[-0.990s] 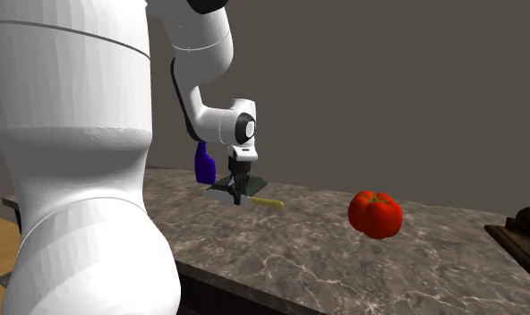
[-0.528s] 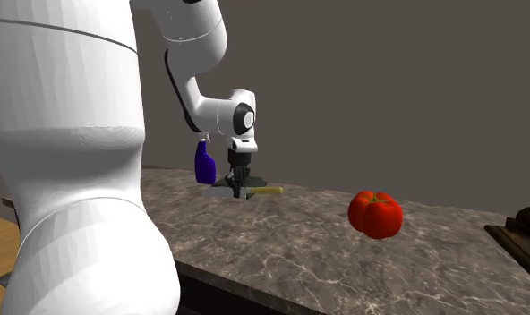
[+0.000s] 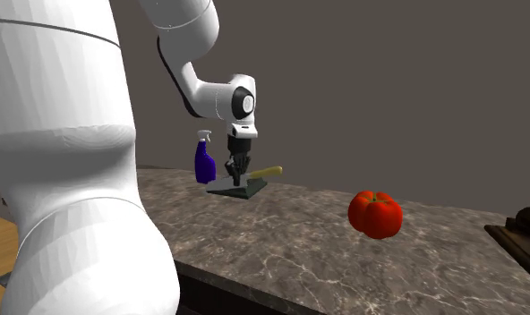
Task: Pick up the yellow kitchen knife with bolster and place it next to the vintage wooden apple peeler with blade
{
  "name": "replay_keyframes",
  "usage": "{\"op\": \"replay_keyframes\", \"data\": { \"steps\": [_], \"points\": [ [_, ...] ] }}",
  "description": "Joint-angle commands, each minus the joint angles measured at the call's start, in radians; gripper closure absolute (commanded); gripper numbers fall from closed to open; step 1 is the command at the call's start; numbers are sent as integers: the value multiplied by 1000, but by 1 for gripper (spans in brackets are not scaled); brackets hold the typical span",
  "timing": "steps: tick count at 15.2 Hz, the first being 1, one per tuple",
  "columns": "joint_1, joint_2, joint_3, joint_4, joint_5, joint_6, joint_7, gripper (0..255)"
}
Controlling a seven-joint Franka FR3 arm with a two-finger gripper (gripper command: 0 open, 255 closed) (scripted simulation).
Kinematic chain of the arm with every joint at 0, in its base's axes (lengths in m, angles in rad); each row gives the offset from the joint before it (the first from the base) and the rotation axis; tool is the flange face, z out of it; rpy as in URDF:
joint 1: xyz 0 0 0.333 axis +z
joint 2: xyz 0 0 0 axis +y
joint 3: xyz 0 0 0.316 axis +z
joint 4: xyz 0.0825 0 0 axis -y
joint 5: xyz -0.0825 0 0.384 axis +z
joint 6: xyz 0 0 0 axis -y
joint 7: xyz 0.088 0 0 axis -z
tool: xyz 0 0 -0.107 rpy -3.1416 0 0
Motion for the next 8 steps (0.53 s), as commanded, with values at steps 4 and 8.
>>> {"op": "replay_keyframes", "data": {
  "steps": [4,8],
  "points": [
    [-1,-37,-7,39,20,-71,-10,255],
    [-2,-62,-14,73,30,-127,-16,255]
  ]
}}
